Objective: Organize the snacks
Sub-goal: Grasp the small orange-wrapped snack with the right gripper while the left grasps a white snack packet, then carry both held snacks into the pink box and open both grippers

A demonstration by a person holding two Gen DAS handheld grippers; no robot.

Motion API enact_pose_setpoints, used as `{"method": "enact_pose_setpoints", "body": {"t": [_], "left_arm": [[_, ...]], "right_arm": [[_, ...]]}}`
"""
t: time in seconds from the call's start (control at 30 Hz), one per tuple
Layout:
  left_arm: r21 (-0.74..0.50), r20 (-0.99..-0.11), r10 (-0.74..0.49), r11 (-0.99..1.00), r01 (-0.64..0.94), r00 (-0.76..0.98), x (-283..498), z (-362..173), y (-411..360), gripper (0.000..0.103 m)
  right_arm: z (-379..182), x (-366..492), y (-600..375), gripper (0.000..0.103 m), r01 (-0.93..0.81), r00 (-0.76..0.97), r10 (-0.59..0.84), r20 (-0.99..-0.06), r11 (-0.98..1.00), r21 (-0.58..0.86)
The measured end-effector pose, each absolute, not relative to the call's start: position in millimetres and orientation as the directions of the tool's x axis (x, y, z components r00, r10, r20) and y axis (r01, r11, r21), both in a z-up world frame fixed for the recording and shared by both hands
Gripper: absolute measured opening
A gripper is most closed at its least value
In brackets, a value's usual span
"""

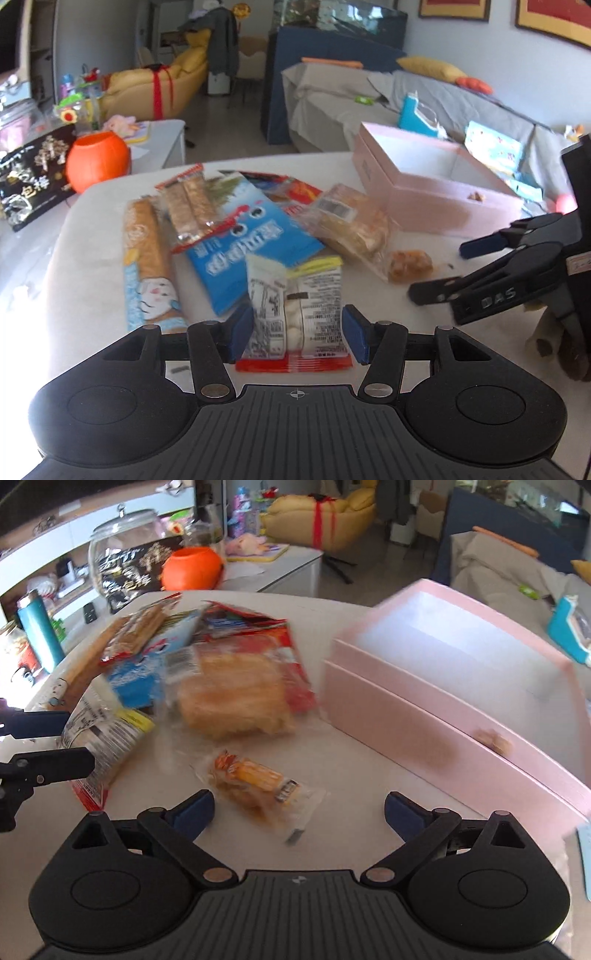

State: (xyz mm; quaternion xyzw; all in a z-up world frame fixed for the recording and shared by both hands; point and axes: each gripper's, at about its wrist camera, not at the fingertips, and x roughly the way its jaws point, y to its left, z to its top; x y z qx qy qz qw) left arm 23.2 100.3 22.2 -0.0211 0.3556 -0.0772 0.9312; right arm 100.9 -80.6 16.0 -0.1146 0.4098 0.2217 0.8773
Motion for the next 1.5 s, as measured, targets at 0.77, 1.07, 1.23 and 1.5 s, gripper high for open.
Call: {"method": "enact_pose_setpoints", "body": {"t": [0.77, 1.07, 1.23, 1.5], "left_arm": [[-0.188, -0.683, -0.194, 0.978, 0.088, 0.704, 9, 19, 115, 0.057], [-0.193, -0.669, -0.182, 0.979, 0.069, 0.721, 11, 14, 112, 0.059], [-0.178, -0.68, -0.181, 0.981, 0.08, 0.711, 9, 14, 112, 0.06], [-0.169, -0.679, -0.185, 0.981, 0.094, 0.71, 9, 13, 111, 0.061]], "right_arm": [[36, 111, -91, 0.059, -0.521, 0.505, 0.463, -0.728, 0.836, 0.17], [49, 90, -92, 0.06, -0.558, 0.558, 0.419, -0.716, 0.828, 0.05], [41, 104, -75, 0.07, -0.596, 0.523, 0.438, -0.731, 0.801, 0.054], [33, 107, -69, 0.025, -0.607, 0.482, 0.435, -0.761, 0.791, 0.068]]}}
